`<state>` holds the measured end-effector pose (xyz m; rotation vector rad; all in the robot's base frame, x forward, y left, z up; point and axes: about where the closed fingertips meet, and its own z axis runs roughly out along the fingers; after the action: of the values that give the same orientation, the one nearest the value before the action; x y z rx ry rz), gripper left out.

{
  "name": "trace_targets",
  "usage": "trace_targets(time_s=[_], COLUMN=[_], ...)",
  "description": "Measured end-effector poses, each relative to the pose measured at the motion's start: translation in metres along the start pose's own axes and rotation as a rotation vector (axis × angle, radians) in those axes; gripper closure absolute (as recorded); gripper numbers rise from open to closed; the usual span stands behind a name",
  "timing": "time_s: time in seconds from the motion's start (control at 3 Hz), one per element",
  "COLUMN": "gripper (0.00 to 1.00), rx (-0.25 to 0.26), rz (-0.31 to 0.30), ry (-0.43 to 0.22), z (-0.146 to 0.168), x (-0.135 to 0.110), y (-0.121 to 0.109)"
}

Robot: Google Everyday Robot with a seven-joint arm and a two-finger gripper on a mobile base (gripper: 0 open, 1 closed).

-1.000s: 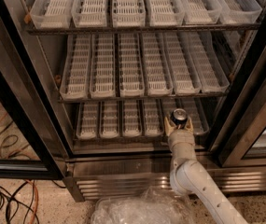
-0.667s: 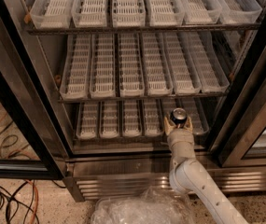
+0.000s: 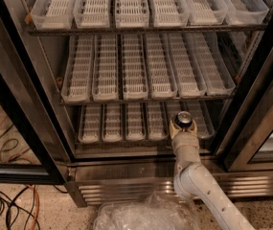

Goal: Pick pepsi can from bottom shelf of fridge

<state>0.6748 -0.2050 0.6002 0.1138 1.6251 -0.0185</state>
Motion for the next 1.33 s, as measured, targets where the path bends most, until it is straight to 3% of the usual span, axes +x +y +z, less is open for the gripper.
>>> trace_targets(time_s=[0.33, 0.67, 1.33], gripper=[1.00, 1.00, 1.00], rx=[0.000, 0.001, 0.027], rz=[0.000, -0.001, -0.003], ry=[0.000, -0.003, -0.070], z=[0.000, 0.000, -0.004], x=[0.000, -0.001, -0.020], y=[0.000, 0.000, -0.005])
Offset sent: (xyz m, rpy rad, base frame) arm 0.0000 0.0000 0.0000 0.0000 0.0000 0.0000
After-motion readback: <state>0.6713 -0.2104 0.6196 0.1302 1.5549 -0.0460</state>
